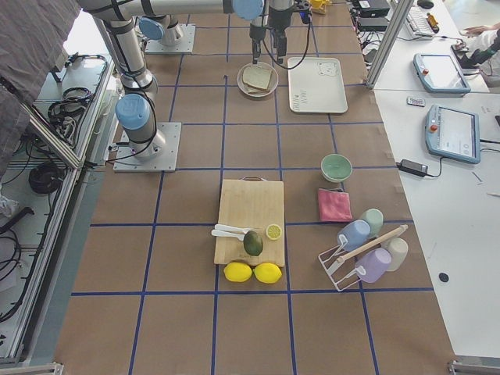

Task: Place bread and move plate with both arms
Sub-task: 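Grip the plate rim with the left gripper and slide it onto the tray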

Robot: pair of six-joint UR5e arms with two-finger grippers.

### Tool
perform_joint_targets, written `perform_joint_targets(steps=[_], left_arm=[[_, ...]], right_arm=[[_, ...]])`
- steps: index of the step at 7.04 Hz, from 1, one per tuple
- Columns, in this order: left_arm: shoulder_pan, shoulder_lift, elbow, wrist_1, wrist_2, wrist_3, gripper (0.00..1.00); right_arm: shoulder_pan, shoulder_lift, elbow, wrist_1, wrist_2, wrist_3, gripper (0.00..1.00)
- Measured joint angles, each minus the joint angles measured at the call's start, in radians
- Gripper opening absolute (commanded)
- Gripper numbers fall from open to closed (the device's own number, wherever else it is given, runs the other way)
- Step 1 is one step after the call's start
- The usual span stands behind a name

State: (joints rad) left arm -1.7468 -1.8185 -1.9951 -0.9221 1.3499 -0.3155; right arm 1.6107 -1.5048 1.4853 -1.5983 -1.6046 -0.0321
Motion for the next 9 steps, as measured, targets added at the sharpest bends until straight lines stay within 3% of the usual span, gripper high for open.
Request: perform_joint_targets(steps=[4,9], left_arm=[[0.088,-0.033,0.141,-0.008,-0.12,-0.076,0.0],[0.093,-0.315,0.46,-0.002,-0.159,-0.113,0.0]], right_arm=[[0.0,0.0,0.001,0.0,0.0,-0.001,1.0],[0.0,0.001,0.001,-0.001,0.0,-0.002,1.0]])
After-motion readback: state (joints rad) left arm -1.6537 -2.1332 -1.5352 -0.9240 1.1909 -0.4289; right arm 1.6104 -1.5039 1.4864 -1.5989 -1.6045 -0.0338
